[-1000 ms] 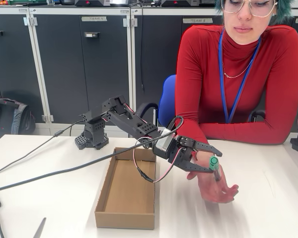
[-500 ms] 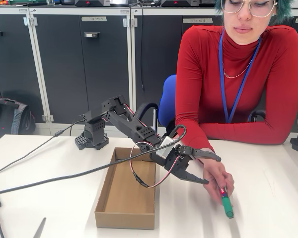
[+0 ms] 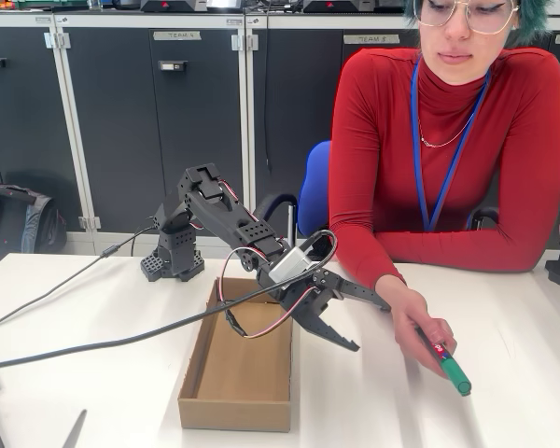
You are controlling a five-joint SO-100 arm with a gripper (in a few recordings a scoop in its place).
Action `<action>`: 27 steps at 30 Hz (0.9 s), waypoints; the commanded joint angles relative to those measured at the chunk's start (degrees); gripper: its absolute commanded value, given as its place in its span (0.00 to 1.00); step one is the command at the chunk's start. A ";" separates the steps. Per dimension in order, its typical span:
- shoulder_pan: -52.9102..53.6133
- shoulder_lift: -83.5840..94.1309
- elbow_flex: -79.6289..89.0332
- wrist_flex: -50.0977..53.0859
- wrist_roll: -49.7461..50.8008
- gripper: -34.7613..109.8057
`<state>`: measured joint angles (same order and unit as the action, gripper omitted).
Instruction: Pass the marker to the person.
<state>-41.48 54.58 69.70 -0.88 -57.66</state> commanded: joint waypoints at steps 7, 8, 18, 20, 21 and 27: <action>8.17 14.41 5.36 3.34 -6.77 0.51; 9.05 15.38 5.98 4.04 -6.86 0.51; 18.46 22.06 10.72 7.47 -10.72 0.51; 20.48 22.94 11.60 7.91 -11.87 0.51; 21.45 23.47 11.95 8.53 -12.39 0.51; 26.46 26.72 15.21 9.76 -13.97 0.51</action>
<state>-16.52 75.06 84.90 8.61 -70.93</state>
